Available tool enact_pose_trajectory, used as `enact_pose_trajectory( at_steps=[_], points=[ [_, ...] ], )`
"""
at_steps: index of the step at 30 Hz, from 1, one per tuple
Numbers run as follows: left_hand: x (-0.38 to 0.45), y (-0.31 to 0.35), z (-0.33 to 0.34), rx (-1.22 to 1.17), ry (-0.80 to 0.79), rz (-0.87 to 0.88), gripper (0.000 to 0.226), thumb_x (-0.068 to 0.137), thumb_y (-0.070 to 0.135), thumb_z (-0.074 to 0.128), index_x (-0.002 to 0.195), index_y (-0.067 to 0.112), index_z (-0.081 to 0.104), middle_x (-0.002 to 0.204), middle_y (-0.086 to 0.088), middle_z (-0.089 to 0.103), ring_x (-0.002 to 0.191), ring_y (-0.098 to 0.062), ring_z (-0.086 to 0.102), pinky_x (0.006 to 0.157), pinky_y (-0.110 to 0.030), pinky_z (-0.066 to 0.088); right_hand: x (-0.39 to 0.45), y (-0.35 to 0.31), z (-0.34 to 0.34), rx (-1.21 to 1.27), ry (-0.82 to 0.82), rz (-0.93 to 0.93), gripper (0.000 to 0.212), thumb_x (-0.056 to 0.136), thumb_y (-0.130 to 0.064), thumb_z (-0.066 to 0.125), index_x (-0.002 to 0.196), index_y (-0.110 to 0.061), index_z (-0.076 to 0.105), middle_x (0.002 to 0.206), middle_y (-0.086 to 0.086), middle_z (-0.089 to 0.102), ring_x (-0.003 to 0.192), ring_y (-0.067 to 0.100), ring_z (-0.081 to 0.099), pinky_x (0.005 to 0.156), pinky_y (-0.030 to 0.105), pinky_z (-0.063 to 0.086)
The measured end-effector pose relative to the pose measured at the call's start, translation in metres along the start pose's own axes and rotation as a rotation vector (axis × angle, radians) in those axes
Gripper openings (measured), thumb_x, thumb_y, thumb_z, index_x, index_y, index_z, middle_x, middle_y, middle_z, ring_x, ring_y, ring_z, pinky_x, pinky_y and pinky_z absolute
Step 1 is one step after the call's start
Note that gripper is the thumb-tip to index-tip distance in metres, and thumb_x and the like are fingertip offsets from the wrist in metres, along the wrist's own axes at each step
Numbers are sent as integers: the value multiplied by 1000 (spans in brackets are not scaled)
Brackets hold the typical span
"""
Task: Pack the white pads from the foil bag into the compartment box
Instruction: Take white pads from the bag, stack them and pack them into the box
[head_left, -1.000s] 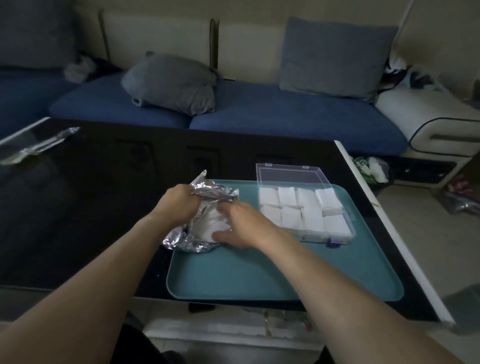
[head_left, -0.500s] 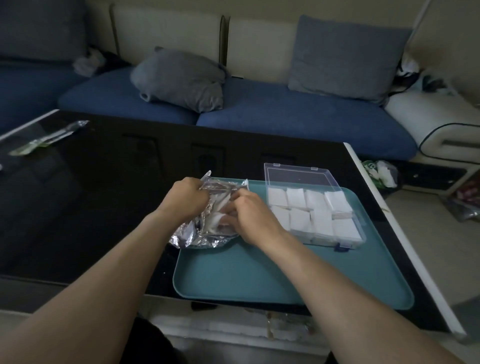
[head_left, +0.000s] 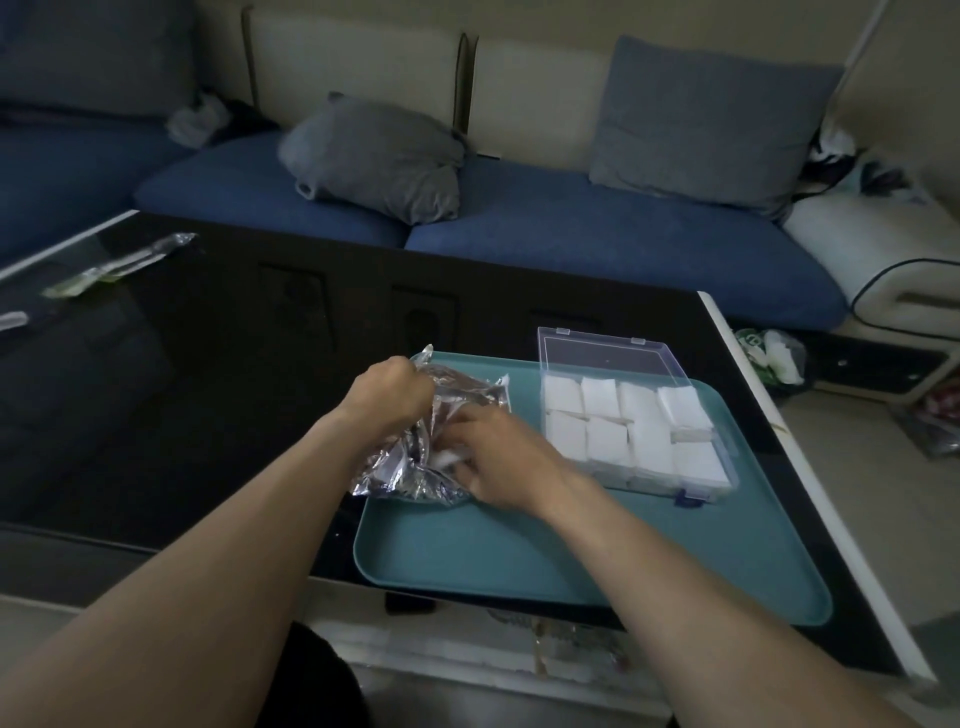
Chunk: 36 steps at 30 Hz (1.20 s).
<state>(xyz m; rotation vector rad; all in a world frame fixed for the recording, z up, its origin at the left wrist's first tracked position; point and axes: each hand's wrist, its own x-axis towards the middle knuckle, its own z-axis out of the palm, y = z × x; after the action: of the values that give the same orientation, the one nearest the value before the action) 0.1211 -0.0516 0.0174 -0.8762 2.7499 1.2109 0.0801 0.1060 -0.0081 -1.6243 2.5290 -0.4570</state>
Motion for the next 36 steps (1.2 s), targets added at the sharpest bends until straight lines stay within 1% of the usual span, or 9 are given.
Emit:
enact_pose_trajectory(
  at_steps=[3,9,14,17,20,24,29,32,36],
  points=[
    [-2,0,1,5,-18,18,25,93,11,45,93,-4,64,90,-16,66,72,-22,57,57,-30,43,3,1,2,-8,139,69,25,86,-10,53,95,-18,75,99,7,74,94,27,67,69,30,45],
    [-8,4,-1,109,69,64,20,90,9,45,88,-1,61,83,-13,64,73,-27,62,58,-31,45,-8,17,-13,185,380,64,21,92,-6,62,104,-13,78,101,2,74,91,17,66,82,29,50],
    [-15,13,0,193,45,97,20,93,20,49,98,4,58,89,-9,62,80,-26,63,62,-31,49,-20,28,-19,529,579,398,16,92,-20,66,83,-7,69,79,11,71,74,29,66,67,40,52],
    [-20,20,0,182,11,169,45,86,37,61,122,9,56,110,-7,60,102,-26,60,83,-38,54,-29,35,-29,879,648,581,23,87,-20,67,83,3,65,82,19,72,77,38,71,65,52,59],
    [-35,35,-2,-81,-77,335,78,63,56,61,134,26,51,134,-1,53,124,-21,49,103,-41,46,-43,34,-50,1164,646,585,10,92,-3,62,86,2,69,84,13,73,75,23,71,58,34,58],
    [-56,59,7,-302,-176,474,54,84,49,67,131,23,56,124,9,60,111,-7,59,90,-21,51,-62,34,-67,1281,524,431,13,94,-1,58,101,5,68,85,11,71,76,22,67,59,32,55],
    [-65,69,20,-637,-589,303,47,97,45,55,116,3,64,99,-19,68,90,-31,69,83,-45,59,-70,34,-71,1179,596,451,12,95,-2,60,101,4,68,92,19,71,76,25,69,57,31,56],
    [-64,70,30,-620,-485,344,19,102,2,45,109,-7,60,90,-22,68,81,-33,71,67,-34,61,-70,30,-71,1162,621,496,16,91,-14,71,99,-1,69,93,17,72,77,27,72,58,34,57],
    [-61,69,39,-503,-431,359,21,97,-6,40,102,-7,60,90,-25,70,69,-30,71,51,-27,54,-69,38,-65,860,765,601,30,76,-21,82,102,-21,68,97,-3,72,85,23,73,67,46,63]
  ],
)
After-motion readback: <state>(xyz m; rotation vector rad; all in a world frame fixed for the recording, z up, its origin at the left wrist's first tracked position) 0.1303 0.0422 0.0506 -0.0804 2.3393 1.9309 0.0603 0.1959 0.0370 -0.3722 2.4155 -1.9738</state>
